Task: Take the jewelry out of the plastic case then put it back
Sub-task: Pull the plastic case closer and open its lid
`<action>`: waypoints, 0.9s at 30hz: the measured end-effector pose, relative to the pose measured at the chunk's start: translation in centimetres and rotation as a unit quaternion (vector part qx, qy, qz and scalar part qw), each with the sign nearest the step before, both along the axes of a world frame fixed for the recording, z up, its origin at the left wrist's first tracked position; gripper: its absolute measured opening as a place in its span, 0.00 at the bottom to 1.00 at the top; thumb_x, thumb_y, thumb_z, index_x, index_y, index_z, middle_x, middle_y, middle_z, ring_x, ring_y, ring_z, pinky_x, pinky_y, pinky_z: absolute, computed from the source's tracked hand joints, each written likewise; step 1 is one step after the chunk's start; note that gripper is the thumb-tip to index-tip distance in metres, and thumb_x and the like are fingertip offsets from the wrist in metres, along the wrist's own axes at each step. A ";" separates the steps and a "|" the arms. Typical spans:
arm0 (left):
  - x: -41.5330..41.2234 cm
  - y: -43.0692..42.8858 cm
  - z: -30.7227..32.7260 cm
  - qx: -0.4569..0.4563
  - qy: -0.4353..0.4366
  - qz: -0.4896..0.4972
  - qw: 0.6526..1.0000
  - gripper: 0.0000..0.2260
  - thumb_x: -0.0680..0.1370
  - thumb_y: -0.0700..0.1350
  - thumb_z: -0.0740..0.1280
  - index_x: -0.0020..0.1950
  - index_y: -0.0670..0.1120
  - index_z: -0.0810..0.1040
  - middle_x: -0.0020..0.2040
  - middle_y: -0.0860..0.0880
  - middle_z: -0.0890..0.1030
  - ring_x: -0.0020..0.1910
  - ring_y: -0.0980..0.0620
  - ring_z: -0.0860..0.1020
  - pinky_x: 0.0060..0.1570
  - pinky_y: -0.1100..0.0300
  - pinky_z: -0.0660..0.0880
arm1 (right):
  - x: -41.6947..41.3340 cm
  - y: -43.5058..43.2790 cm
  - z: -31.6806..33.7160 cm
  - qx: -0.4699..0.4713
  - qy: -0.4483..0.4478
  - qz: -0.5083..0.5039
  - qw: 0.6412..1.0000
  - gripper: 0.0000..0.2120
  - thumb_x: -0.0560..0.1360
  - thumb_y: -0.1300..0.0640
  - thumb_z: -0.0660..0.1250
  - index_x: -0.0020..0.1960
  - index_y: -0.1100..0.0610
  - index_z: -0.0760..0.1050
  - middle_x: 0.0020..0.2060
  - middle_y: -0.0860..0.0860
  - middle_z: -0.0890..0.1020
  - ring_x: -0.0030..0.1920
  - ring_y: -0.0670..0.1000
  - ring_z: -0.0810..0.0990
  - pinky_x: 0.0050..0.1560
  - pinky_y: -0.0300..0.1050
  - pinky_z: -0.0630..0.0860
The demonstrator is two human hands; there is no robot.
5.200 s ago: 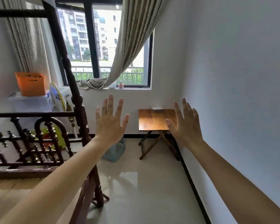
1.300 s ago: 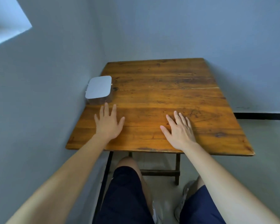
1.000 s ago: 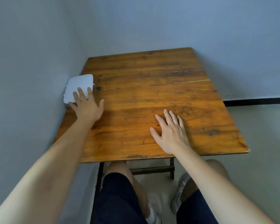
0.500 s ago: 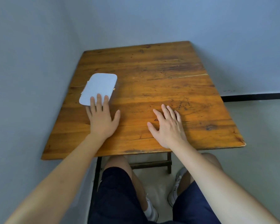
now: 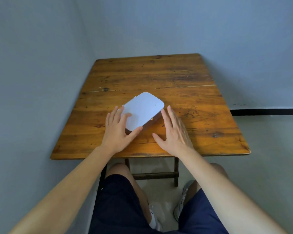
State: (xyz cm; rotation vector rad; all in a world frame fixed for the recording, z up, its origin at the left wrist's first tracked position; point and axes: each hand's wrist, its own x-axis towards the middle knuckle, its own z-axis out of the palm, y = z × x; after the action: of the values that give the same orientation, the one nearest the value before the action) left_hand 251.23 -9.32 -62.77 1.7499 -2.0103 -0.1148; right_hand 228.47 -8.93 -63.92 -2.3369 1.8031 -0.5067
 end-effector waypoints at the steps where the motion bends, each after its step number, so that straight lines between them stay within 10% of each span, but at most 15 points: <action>1: 0.0 -0.5 0.2 0.043 -0.005 0.012 0.999 0.36 0.73 0.73 0.57 0.75 0.53 0.66 0.81 0.48 0.56 0.81 0.46 0.48 0.77 0.44 0.45 | 0.0 0.0 0.0 -0.002 0.001 0.004 1.000 0.44 0.77 0.35 0.61 0.80 0.49 0.37 0.80 0.52 0.38 0.80 0.53 0.44 0.76 0.50 0.46; 5: -0.3 -1.5 0.1 0.111 0.004 0.027 0.993 0.45 0.70 0.76 0.57 0.80 0.54 0.53 0.82 0.50 0.47 0.81 0.46 0.42 0.76 0.45 0.45 | 0.0 -0.1 -0.2 -0.013 0.021 0.031 0.999 0.44 0.77 0.34 0.59 0.80 0.47 0.35 0.80 0.51 0.37 0.80 0.53 0.42 0.78 0.51 0.47; 14: -0.1 -2.1 2.2 0.060 0.163 0.054 0.983 0.40 0.70 0.72 0.59 0.75 0.49 0.70 0.77 0.44 0.67 0.75 0.42 0.66 0.71 0.45 0.63 | -0.1 -0.6 -0.3 -0.016 0.036 0.074 0.996 0.43 0.78 0.34 0.57 0.80 0.48 0.34 0.79 0.51 0.34 0.79 0.52 0.36 0.77 0.50 0.42; 27: -0.2 -2.4 4.4 -0.008 0.291 0.016 0.957 0.24 0.77 0.62 0.65 0.67 0.49 0.79 0.67 0.50 0.79 0.67 0.54 0.74 0.64 0.53 0.74 | 0.3 -0.8 0.3 -0.064 0.063 0.110 0.990 0.38 0.73 0.29 0.60 0.75 0.49 0.61 0.74 0.57 0.60 0.79 0.58 0.52 0.78 0.61 0.49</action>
State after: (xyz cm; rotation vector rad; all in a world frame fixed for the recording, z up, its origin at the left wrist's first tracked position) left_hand 250.99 -11.74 -58.40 1.5064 -1.5437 -0.5353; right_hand 228.74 -9.69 -63.59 -2.6706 1.5751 -0.4640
